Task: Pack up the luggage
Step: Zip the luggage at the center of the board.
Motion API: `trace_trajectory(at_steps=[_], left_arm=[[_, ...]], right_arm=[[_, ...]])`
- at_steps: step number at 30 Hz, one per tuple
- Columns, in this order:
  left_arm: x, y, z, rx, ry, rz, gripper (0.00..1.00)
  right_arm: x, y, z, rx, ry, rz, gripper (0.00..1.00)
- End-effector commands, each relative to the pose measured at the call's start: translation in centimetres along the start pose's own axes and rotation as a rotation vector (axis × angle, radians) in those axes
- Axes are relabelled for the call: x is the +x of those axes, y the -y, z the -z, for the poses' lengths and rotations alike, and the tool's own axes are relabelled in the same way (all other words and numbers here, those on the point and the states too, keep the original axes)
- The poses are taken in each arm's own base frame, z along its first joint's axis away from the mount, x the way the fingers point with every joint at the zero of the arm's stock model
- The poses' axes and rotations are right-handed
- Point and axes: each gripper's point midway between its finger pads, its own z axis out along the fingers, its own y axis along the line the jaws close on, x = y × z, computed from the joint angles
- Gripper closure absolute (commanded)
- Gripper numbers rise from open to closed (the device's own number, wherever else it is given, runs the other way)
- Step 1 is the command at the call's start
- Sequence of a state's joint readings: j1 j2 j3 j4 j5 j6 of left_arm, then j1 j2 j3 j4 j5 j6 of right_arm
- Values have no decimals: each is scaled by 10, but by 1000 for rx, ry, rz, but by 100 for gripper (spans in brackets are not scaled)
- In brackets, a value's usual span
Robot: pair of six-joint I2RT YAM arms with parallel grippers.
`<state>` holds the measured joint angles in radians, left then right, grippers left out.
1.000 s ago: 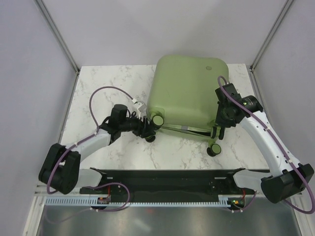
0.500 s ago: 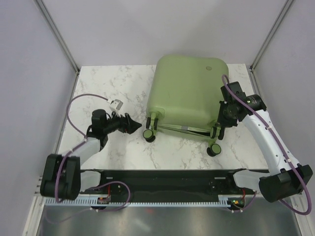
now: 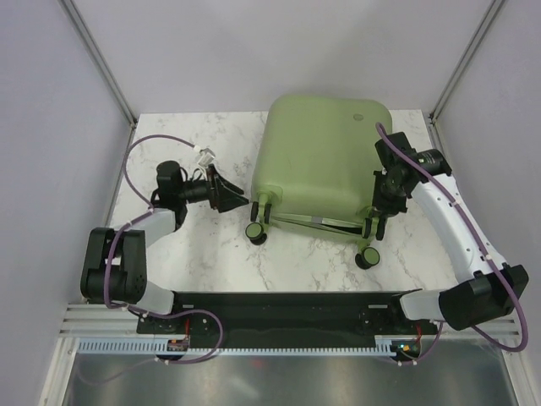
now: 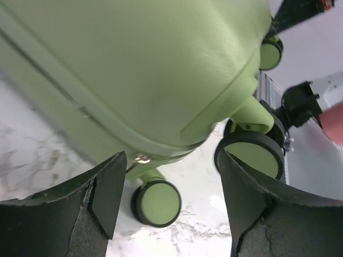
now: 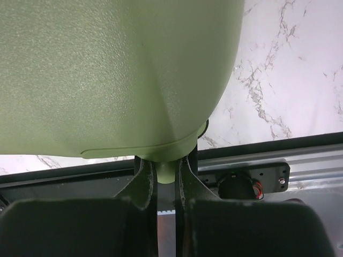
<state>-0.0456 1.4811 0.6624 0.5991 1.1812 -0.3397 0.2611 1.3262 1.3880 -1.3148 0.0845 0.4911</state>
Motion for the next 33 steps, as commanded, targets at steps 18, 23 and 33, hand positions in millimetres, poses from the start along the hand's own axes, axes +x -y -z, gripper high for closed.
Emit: trace_trajectory(at_steps=[18,23,33], left_arm=[[11,-18,-36,-90,53,-20,0],[10,-28,-21,-251,88,-41,0],[-5,-25,-8,-345,163,-141,0]], right_arm=[[-19,10,-9,23,51,-65,100],[-24,36,-14,103,40,-81,100],[-62,64,-25,140,53,-127,100]])
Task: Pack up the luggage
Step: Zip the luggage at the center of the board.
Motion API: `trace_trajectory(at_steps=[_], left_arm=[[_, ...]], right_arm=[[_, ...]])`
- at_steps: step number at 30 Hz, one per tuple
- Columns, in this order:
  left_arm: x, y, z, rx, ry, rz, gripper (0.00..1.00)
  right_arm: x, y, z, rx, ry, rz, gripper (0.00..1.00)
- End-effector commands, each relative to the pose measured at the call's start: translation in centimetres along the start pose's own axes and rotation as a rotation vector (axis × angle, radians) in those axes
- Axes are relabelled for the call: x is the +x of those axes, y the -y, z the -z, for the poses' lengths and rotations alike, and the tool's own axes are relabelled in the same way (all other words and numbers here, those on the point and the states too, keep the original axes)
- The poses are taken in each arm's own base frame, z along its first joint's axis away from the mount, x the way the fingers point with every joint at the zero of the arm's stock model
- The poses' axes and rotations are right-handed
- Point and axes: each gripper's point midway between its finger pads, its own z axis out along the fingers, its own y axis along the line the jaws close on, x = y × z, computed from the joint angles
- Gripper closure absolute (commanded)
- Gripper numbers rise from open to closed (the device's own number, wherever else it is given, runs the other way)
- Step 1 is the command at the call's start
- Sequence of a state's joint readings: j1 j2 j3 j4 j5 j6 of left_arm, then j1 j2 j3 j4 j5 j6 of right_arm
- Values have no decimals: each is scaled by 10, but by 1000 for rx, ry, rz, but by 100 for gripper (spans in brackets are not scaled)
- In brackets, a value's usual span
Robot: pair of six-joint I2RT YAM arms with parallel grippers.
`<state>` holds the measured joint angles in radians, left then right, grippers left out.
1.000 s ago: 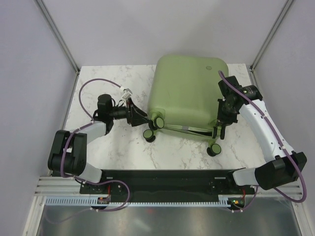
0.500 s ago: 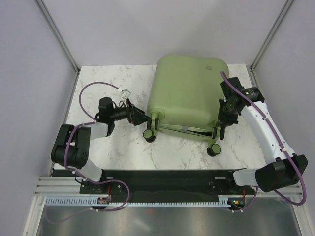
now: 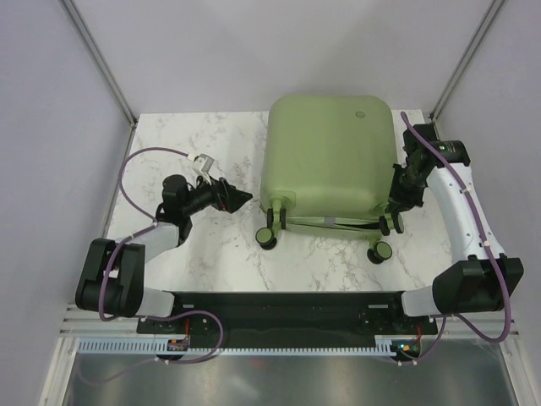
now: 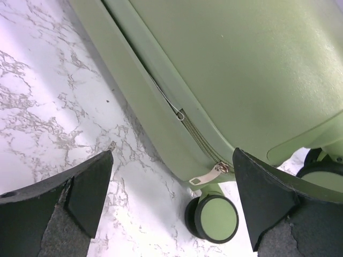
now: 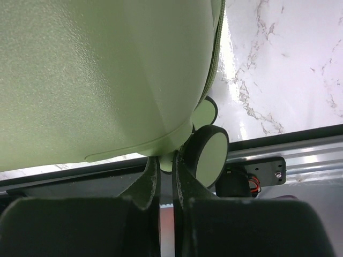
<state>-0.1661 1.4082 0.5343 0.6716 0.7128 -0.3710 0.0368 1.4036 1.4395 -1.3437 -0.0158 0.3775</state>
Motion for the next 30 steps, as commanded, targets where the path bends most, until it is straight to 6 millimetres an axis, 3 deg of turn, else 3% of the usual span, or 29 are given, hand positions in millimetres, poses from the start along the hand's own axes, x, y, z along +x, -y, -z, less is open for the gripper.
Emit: trace_trajectory(at_steps=[1,9,13,19,23,30], left_arm=[[-14,8,5,14,73,-161,0],[39,40,-6,190,-39,-250,0],[61,47,-19,288,-109,-180,5],[69,63,-30,372,-109,-174,11],[70,57,-34,343,-100,-182,17],[62,49,-25,252,-77,-272,14]], right_arm=[[-45,23,-14,134,132,-30,100],[-55,7,-13,62,122,-26,100],[-51,2,-17,37,97,-23,100],[-50,2,-17,31,101,-15,100],[-44,1,-19,21,85,-14,100],[-39,-1,-18,-2,81,-12,100]])
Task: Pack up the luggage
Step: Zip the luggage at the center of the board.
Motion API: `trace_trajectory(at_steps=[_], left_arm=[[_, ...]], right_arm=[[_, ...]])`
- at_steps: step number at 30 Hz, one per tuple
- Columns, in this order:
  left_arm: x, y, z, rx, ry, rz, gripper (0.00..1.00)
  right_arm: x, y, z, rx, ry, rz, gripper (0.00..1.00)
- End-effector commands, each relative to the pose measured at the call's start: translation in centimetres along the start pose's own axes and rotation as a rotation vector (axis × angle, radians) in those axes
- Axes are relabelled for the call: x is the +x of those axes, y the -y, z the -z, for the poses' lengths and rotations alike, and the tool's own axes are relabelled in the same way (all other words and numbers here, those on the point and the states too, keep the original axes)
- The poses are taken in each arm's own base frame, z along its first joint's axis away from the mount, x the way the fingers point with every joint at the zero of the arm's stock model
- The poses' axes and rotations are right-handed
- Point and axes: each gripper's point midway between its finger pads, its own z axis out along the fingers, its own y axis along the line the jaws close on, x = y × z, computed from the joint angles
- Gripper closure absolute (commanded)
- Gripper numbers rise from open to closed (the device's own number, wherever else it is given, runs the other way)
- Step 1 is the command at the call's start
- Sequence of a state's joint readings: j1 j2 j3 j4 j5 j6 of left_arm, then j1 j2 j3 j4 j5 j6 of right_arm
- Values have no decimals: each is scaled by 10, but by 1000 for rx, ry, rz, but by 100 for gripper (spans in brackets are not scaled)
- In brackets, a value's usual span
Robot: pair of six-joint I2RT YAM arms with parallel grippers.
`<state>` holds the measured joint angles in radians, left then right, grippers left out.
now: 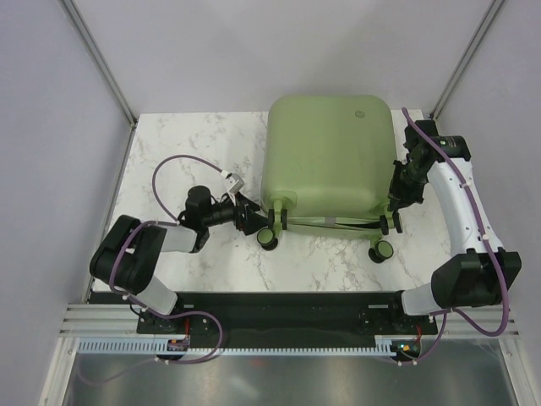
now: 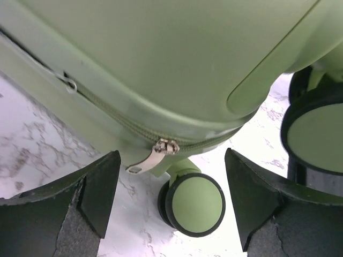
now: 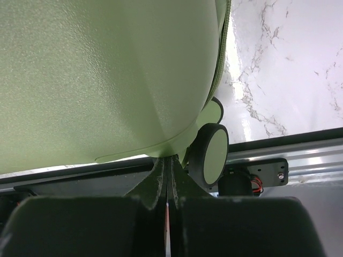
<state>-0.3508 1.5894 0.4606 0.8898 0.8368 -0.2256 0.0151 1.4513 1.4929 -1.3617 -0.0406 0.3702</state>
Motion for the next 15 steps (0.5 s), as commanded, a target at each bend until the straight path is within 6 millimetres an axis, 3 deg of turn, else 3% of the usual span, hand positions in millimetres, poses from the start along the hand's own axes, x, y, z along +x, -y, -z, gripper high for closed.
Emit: trace_trajectory(at_steps=[1,5,9,15], left_arm=[[-19,-6,2,-43,49,-139,14],[-26,1,2,-13,67,-168,13],[-19,2,0,14,43,-144,17],[-11,7,-2,53,39,-106,42]], right_arm=[[-29,2,-19,13,96,3,100],[-22,-1,-21,-9,83,5,100],[-18,-1,-23,-18,76,7,100],[-18,-1,-20,-22,85,8,100]])
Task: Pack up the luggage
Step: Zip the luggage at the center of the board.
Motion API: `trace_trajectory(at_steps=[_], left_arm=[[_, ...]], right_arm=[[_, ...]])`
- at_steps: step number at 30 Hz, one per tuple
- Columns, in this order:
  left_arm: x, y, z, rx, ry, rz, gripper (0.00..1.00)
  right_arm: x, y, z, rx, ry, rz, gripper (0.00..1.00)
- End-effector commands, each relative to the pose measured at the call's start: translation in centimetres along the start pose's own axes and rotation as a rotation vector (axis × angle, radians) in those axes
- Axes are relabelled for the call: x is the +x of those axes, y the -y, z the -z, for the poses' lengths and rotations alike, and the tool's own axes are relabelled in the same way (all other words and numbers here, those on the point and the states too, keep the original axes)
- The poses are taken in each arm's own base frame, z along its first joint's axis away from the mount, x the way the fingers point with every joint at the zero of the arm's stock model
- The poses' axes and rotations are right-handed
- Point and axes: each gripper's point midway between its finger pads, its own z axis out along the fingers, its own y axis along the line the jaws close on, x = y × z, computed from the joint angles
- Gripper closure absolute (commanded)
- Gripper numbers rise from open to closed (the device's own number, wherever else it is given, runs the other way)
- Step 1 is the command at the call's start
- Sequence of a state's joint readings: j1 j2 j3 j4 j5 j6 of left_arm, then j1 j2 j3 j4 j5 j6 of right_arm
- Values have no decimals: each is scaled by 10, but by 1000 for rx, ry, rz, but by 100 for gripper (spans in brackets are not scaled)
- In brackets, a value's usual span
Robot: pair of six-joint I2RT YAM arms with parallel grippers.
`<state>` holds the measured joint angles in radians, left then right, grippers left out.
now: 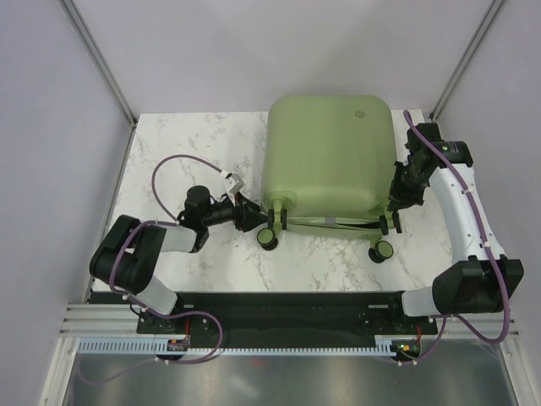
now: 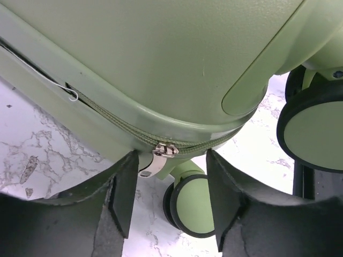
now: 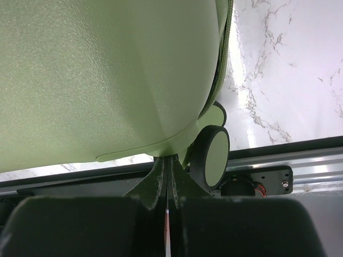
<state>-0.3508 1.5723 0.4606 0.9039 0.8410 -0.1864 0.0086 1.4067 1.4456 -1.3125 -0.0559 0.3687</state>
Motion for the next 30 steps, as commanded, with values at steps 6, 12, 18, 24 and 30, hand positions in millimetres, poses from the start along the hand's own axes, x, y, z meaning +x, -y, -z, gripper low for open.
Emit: trace_trajectory(at_steps=[6,12,18,24,30], left_arm=[[-4,7,-6,62,37,-30,78],[-3,11,-10,81,44,-31,98],[-7,28,-11,113,52,-33,98],[-8,54,-13,123,34,-57,98],[-3,67,-7,89,9,-52,98]], right_arm=[[-13,0,-22,3,31,9,100],[-13,-1,-21,-2,31,3,100],[-18,-6,-5,-15,44,-10,100],[-18,-8,-2,-26,41,-14,100],[-21,-11,-1,-38,43,-20,100]])
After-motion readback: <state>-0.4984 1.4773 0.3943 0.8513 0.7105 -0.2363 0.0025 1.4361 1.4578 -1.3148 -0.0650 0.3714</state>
